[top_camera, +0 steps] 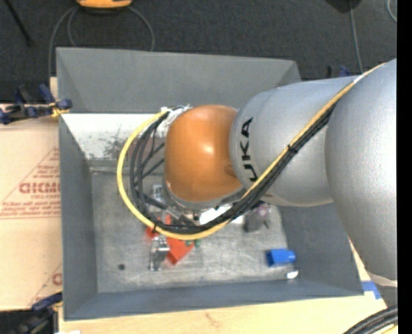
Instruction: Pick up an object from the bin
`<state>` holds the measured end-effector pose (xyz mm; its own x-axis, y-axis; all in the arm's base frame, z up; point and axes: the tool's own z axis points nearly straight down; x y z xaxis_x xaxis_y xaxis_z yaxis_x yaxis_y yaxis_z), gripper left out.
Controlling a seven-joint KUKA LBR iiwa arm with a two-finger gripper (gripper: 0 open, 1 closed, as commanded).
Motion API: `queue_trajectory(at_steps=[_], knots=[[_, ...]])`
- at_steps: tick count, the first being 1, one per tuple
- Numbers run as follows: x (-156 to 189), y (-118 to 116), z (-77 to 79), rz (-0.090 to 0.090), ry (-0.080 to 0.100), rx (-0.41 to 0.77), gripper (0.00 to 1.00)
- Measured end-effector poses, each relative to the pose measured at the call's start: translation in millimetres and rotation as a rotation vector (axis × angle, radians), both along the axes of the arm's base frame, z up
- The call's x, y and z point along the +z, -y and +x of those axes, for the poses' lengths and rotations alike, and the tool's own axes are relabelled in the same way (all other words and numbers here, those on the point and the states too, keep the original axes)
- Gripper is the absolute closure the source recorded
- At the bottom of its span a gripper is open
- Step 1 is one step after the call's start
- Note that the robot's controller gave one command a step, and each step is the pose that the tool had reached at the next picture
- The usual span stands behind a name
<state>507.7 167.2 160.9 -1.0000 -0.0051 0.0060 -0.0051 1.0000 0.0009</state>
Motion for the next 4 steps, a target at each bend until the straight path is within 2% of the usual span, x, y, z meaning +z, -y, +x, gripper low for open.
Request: queue_trajectory(at_steps=[1, 2, 3, 4], knots=[[-62.0, 32.8, 2.3, 0.009, 0.025, -0.081, 0.0], [-64.4, 35.1, 2.2, 0.007, 0.024, -0.09, 1.0], [-64.9, 34.5, -0.3, 0.006, 0.014, -0.089, 0.0], [-70.1, 38.6, 11.0, 0.013, 0.027, -0.106, 0.0]])
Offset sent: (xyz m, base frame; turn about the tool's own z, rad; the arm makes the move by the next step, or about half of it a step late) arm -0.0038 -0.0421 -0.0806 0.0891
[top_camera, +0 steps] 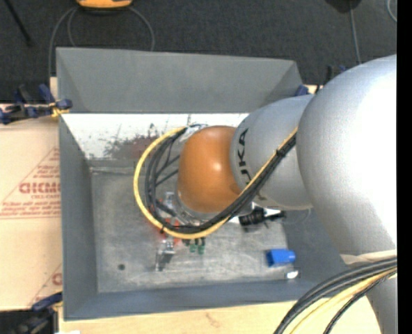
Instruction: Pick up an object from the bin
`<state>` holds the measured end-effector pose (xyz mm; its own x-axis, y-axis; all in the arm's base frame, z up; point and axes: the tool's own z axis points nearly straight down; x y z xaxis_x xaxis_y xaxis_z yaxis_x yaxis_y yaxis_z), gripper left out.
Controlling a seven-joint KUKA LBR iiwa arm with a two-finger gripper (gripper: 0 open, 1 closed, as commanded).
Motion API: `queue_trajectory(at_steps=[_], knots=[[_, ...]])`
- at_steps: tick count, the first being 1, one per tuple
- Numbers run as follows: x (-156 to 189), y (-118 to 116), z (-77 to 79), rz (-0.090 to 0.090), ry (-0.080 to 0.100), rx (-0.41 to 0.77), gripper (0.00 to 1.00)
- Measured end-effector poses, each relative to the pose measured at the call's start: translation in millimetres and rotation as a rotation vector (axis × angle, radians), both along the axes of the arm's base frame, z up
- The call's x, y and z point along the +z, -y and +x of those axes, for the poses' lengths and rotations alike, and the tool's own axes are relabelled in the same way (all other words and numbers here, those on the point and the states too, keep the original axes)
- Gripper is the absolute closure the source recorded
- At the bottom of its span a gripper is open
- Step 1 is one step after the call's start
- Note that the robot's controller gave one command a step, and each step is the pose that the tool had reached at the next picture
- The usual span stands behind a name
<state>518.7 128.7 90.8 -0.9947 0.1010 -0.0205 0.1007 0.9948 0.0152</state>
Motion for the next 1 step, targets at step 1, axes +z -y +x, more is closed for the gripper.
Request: queue_trajectory(at_steps=[1], knots=[[1.7, 1.4, 8.1, 0.004, 0.034, -0.007, 1.0]])
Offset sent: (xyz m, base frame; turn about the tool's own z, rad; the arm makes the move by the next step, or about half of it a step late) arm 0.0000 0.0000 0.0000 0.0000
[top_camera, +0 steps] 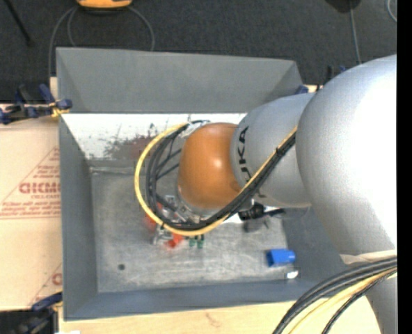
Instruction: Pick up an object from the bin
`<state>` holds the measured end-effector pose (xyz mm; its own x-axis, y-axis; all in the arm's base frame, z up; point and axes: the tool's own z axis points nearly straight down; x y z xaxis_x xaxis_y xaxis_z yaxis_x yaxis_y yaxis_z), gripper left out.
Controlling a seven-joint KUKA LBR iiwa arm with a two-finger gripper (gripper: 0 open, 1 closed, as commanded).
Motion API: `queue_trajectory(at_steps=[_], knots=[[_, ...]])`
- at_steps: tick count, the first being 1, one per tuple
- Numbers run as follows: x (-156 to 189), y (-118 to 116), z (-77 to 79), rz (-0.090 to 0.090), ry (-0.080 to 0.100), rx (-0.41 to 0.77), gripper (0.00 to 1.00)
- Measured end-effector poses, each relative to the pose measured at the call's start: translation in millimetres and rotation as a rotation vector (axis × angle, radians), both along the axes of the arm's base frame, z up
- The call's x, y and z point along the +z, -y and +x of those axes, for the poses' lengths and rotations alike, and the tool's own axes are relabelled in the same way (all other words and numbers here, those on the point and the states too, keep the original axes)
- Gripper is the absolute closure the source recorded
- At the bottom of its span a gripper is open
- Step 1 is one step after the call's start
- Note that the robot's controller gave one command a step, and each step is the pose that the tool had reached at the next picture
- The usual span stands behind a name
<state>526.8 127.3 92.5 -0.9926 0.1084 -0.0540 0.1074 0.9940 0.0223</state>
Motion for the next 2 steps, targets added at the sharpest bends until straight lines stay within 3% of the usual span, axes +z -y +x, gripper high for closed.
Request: queue_trajectory(at_steps=[1, 2], knots=[[4.6, -2.0, 6.7, -0.008, -0.04, -0.034, 1.0], [11.0, -6.3, 10.2, -0.011, -0.052, -0.072, 1.0]])
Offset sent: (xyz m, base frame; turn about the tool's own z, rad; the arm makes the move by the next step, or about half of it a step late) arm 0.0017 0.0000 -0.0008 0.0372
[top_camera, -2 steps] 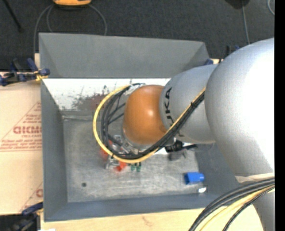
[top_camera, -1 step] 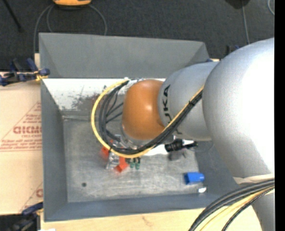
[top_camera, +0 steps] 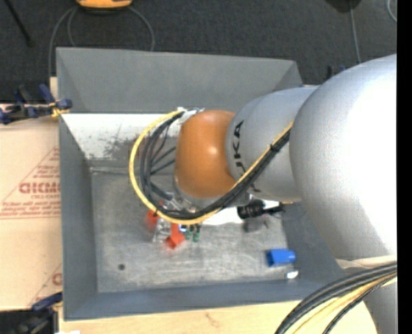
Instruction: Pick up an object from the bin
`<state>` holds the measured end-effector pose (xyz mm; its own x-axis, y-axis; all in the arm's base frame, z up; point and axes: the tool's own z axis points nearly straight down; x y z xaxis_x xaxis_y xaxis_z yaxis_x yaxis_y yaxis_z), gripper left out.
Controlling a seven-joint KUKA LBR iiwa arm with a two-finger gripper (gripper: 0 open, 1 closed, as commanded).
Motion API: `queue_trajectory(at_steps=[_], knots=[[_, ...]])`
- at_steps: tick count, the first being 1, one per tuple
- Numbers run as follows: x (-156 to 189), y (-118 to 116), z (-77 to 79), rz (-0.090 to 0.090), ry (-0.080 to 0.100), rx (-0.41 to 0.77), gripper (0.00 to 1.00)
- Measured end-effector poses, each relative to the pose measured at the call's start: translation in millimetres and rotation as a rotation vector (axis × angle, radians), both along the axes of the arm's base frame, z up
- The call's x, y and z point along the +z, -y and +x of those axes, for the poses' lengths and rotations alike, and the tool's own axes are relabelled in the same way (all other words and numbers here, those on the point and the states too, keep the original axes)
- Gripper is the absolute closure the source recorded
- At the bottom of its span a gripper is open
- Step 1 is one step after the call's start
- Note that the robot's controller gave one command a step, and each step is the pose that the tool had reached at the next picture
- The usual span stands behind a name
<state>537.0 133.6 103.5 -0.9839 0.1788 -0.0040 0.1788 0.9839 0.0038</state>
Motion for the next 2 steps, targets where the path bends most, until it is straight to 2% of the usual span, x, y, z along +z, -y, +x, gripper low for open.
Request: queue_trajectory(at_steps=[1, 2], knots=[[53.1, 2.2, 14.3, 0.0, 0.003, -0.027, 1.0], [27.3, 24.7, -6.2, -0.003, -0.006, -0.408, 1.0]])
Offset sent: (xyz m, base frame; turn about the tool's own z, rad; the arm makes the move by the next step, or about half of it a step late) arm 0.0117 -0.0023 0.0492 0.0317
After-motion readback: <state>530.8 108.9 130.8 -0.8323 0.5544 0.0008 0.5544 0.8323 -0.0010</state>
